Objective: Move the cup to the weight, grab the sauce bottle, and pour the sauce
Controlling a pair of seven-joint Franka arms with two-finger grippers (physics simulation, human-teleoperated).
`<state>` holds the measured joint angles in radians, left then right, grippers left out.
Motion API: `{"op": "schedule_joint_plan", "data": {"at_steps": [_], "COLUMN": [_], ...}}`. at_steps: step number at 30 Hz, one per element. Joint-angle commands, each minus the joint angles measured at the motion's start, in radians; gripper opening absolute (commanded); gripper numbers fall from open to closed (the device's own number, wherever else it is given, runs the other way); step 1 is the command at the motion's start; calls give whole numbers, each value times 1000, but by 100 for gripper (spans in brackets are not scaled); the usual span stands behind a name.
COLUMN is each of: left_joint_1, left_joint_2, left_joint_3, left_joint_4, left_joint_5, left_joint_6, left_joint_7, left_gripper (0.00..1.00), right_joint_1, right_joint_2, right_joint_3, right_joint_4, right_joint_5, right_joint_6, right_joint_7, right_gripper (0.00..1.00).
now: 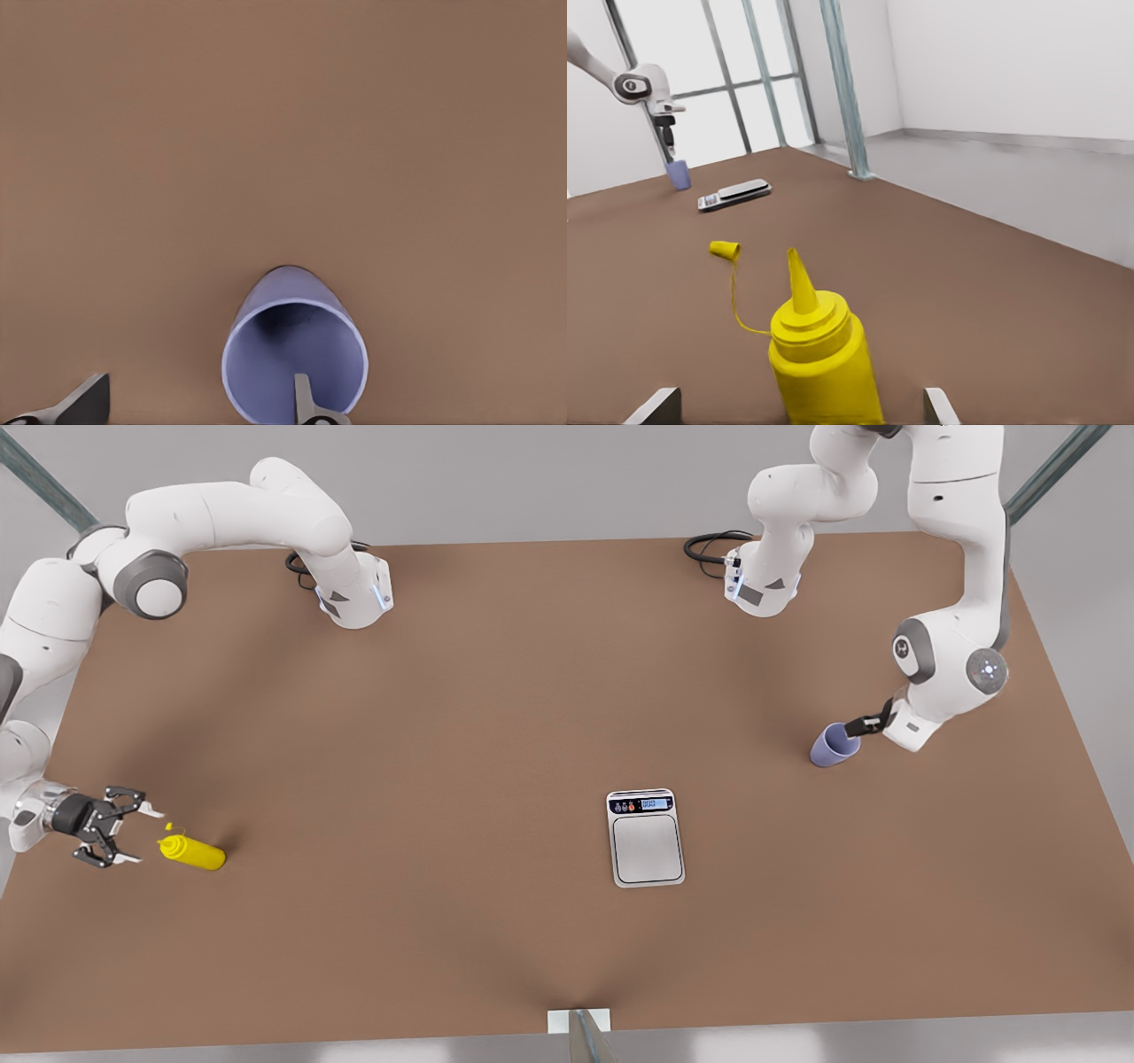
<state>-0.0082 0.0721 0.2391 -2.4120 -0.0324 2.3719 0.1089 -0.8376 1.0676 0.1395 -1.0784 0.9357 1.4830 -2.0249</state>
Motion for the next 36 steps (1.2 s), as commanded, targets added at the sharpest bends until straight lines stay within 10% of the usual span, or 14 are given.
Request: {"op": "schedule_joint_plan", "data": {"at_steps": [1, 21, 23, 24, 30, 31, 32, 36], "left_joint_1": [-4, -7, -9, -10, -13, -15, -15, -15], "left_joint_2": [0, 124, 124, 124, 127, 132, 133, 140], "left_joint_3": [0, 0, 0, 0, -1, -6, -7, -9], "left_joint_4": [-3, -9, -9, -7, -7, -7, -6, -1], "left_joint_5": [0, 0, -1, -1, -21, -29, -29, -41], "left_joint_6": [4, 86, 84, 84, 84, 84, 84, 86], "left_joint_7": [0, -2, -2, -3, -3, -3, -3, -6], "left_gripper": [100, 99, 51, 44, 42, 38, 37, 21], "right_joint_1": [0, 51, 60, 58, 112, 129, 137, 150], "right_joint_2": [0, 81, 81, 80, 81, 81, 81, 80], "right_joint_3": [0, 0, 0, 2, 6, 6, 6, 5], "right_joint_4": [0, -40, -49, -63, -74, -72, -75, -77], "right_joint_5": [0, 97, 98, 98, 100, 120, 118, 112], "right_joint_6": [2, 115, 114, 114, 114, 117, 134, 135], "right_joint_7": [0, -8, -6, -8, -11, -11, -12, -49], "right_gripper": [100, 100, 100, 100, 100, 95, 59, 45]}}
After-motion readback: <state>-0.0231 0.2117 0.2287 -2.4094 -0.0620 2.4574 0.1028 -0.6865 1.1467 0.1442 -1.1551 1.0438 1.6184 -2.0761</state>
